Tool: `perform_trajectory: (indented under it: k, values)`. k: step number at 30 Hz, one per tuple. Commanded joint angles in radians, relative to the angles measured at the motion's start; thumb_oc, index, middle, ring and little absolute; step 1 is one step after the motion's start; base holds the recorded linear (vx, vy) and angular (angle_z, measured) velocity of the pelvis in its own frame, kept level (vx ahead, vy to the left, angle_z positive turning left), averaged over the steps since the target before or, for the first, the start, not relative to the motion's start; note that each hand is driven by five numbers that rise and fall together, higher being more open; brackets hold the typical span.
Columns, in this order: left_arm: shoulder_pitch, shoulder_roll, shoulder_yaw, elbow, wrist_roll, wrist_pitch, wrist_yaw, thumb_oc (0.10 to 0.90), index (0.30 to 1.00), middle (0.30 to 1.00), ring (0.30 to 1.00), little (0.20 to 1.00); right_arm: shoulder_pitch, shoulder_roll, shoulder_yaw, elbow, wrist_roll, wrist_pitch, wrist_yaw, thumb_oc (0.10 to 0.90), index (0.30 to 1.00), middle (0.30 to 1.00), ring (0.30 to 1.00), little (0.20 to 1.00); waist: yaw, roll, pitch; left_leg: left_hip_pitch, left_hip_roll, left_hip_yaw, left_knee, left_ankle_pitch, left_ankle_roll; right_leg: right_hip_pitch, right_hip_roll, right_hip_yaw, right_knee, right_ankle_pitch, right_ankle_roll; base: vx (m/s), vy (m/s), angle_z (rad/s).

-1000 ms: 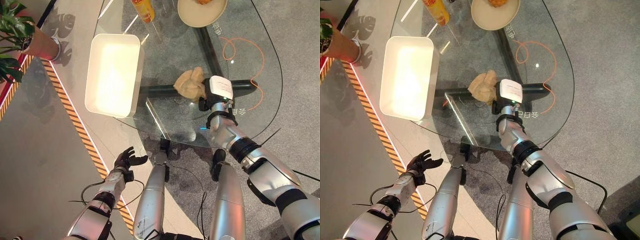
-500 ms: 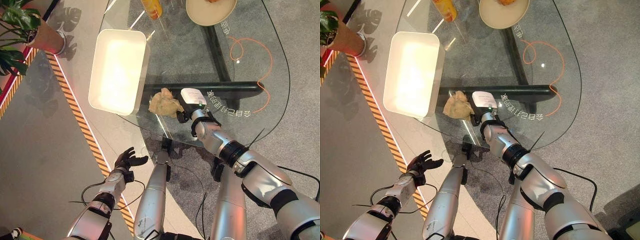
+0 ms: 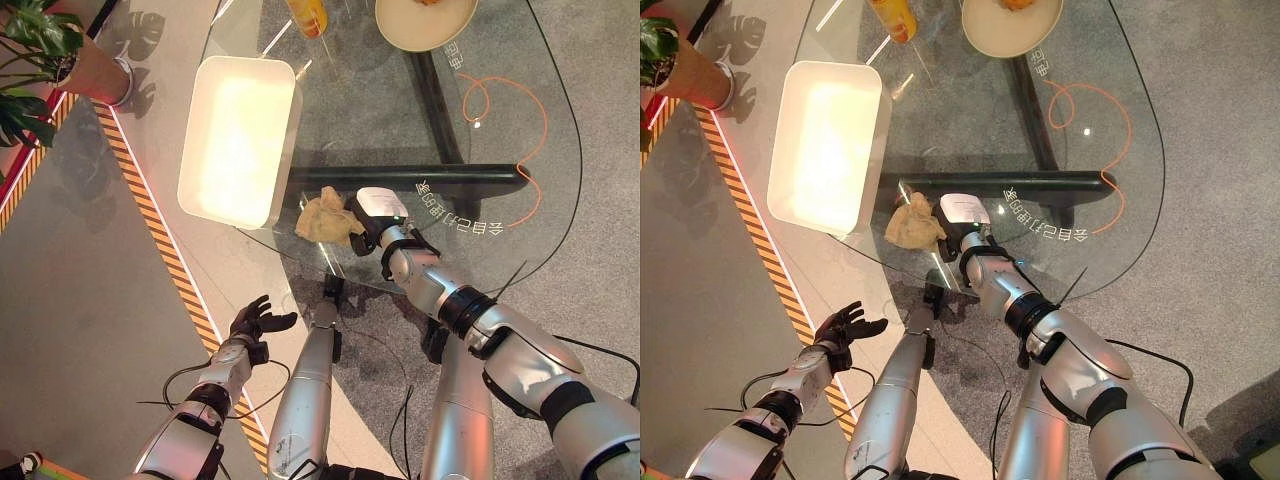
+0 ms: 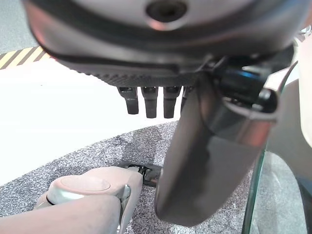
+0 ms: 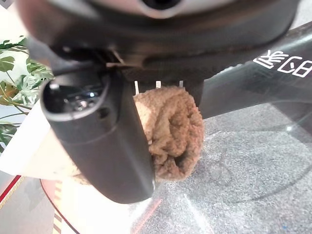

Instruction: Wipe the table with a cloth and put it in the basket.

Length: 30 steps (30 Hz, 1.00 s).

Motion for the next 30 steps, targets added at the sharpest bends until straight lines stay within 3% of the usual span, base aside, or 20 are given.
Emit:
perform_trajectory:
  k: [1,19,20,30]
  values:
    - [-0.039,0.034,-0.005,0.032,-0.006,-0.011,0.028,0.800,0.900,0.900,0.900,0.900,-0.140,0.078,-0.009,-0.004,-0.028,-0.105,-0.057,0.100,0.300,0.300,0.300,0.200,-0.001,0.021,0.010,-0.007,-0.123,0.092,0.157,-0.141,0.126,0.058,0.016,-0.029,-0.281,0.208,0.005,0.00,0.000,0.00]
    - [-0.031,0.054,-0.014,0.036,-0.012,-0.023,0.018,0.800,0.900,0.900,0.900,0.900,-0.254,-0.061,-0.138,0.194,0.100,-0.066,-0.289,0.100,0.300,0.300,0.300,0.200,0.011,0.023,0.010,-0.017,-0.118,0.088,0.163,-0.146,0.136,0.053,0.016,-0.042,-0.278,0.215,0.010,0.00,0.000,0.00]
    - [-0.020,0.053,-0.018,0.037,-0.013,-0.023,0.018,0.800,0.900,0.900,0.900,0.900,-0.249,-0.068,-0.144,0.204,0.108,-0.061,-0.305,0.100,0.300,0.300,0.300,0.200,0.011,0.021,0.010,0.004,-0.119,0.087,0.172,-0.176,0.133,0.070,0.014,-0.034,-0.262,0.184,0.019,0.06,-0.009,0.00]
    - [-0.008,0.078,-0.003,0.035,-0.020,-0.029,0.005,0.800,0.900,0.900,0.900,0.900,-0.265,-0.179,-0.212,0.261,0.181,-0.038,-0.409,0.100,0.300,0.300,0.300,0.200,0.004,0.009,0.010,-0.012,-0.110,0.090,0.185,-0.189,0.139,0.057,0.020,-0.036,-0.255,0.179,0.021,0.01,-0.001,0.00]
